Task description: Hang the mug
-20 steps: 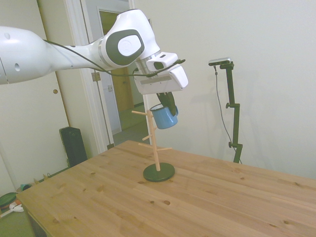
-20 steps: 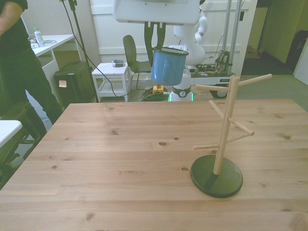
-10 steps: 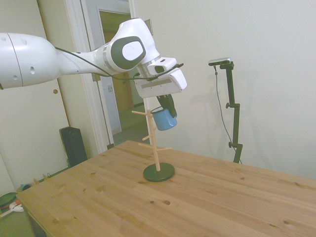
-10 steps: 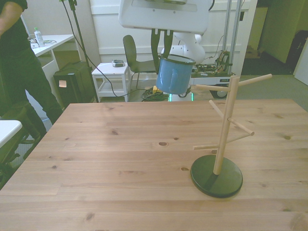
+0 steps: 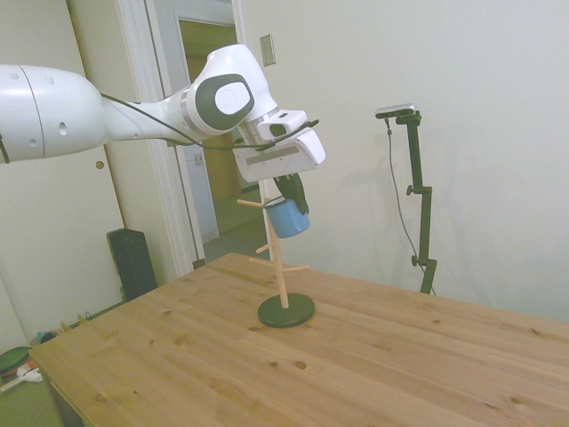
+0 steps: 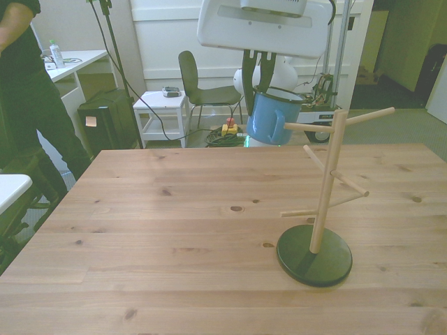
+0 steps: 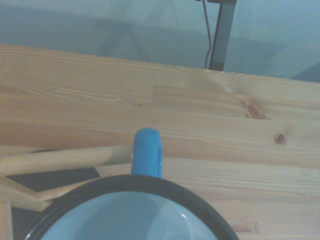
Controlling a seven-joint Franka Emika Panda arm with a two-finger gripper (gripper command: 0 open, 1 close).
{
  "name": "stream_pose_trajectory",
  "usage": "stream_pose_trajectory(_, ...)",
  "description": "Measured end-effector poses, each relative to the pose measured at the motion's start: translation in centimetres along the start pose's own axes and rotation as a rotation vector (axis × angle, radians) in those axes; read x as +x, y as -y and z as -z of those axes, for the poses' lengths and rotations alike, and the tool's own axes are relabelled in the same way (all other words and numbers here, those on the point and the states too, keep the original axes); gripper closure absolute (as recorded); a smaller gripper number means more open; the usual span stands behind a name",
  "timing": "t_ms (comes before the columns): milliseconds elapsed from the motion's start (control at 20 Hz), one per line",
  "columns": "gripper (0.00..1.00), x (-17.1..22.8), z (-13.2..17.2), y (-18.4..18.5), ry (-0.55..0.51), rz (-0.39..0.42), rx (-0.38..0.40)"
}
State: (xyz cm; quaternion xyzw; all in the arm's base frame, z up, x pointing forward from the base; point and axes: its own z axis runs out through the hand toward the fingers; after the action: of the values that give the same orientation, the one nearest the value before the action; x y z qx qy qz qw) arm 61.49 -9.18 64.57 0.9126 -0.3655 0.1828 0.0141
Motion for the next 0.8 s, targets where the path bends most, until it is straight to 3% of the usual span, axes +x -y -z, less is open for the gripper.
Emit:
stream_pose_trajectory(500,1.00,-1.4,-0.5,1.5,-0.005,0.018,-0.012)
stream_pose_trajectory(550,0.00,-1.4,-0.4,1.6,-0.007,0.017,-0.013)
stream_pose_trajectory(800,0.00,-1.9,-0.7,1.6,-0.008,0.023,-0.029)
